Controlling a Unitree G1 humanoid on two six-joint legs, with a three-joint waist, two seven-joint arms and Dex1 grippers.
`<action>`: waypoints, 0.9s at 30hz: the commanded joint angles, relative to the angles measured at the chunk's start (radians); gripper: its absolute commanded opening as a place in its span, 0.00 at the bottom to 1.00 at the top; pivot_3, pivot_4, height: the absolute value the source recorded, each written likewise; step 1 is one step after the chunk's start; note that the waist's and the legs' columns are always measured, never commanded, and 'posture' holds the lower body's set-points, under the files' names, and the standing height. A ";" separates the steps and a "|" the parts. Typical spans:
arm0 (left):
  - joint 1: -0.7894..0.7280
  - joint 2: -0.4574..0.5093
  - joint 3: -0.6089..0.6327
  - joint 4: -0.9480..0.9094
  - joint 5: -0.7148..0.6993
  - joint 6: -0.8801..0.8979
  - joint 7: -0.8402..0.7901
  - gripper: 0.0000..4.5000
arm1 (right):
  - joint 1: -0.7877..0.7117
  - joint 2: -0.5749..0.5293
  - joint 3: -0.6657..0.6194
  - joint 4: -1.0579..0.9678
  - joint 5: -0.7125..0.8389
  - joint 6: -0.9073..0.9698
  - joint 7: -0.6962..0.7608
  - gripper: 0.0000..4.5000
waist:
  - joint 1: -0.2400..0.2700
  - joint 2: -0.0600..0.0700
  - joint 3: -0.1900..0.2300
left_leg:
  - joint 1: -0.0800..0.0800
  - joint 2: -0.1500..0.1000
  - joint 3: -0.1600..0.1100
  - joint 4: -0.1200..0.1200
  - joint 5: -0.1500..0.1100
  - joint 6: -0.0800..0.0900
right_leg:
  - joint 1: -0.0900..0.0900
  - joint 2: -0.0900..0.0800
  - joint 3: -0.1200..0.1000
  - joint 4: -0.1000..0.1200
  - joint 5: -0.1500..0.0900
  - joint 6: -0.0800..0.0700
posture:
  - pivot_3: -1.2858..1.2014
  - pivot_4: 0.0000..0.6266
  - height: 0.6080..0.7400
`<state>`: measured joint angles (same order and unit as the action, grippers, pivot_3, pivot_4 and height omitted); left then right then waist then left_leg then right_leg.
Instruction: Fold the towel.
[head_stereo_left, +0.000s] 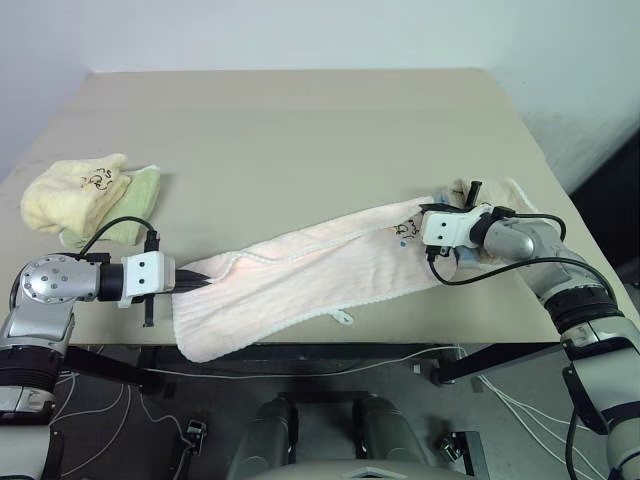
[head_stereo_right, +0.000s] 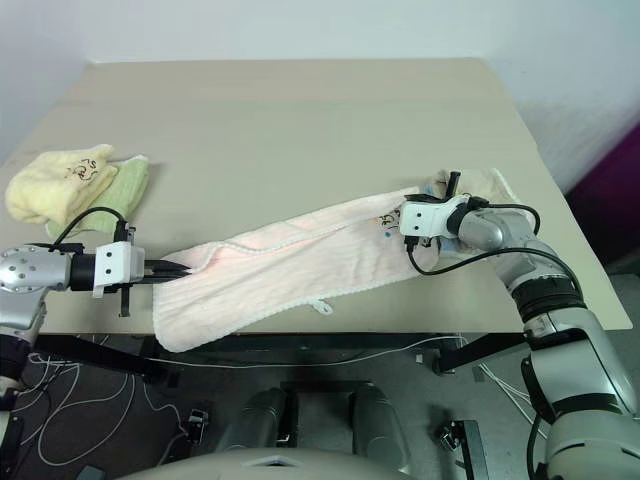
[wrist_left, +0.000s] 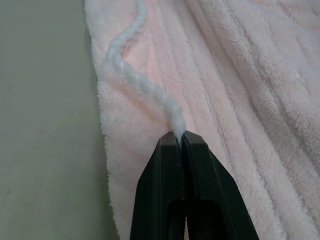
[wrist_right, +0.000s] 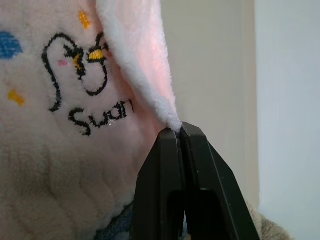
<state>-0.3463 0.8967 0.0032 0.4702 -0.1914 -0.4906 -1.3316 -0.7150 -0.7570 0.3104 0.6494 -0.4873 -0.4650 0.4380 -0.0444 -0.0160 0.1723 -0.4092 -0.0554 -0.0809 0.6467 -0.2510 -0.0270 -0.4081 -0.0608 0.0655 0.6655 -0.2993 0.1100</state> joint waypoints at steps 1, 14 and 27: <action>0.009 -0.009 0.062 -0.014 -0.044 0.010 0.050 0.00 | 0.002 -0.009 -0.035 -0.070 0.016 -0.001 -0.005 0.00 | 0.000 0.000 0.000 | 0.000 0.000 0.000 0.000 0.000 0.000 | 0.000 0.000 0.000 0.000 0.000 0.000 | 0.52 0.24 1.00; -0.430 -0.086 0.196 0.177 -0.041 0.284 0.480 0.00 | -0.214 -0.023 -0.219 -0.065 0.235 0.142 0.101 0.00 | -0.001 0.000 0.000 | 0.000 0.000 0.000 0.001 0.000 0.000 | 0.000 0.000 -0.001 0.001 0.000 0.000 | 0.52 0.24 1.00; -0.664 -0.044 0.249 0.398 -0.073 0.255 0.437 0.00 | -0.221 -0.110 -0.346 -0.181 0.495 0.218 0.348 0.00 | -0.002 -0.001 0.001 | -0.003 -0.001 0.001 0.000 0.000 0.000 | -0.002 -0.001 -0.001 0.000 0.000 0.001 | 0.52 0.24 1.00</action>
<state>-1.0521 0.8059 0.1901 0.9312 -0.1924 -0.2616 -0.8103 -1.0001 -0.8221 0.0267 0.5893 -0.0909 -0.3098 0.7021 -0.0468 -0.0169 0.1730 -0.4127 -0.0564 -0.0797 0.6476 -0.2507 -0.0274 -0.4107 -0.0620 0.0650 0.6660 -0.2993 0.1107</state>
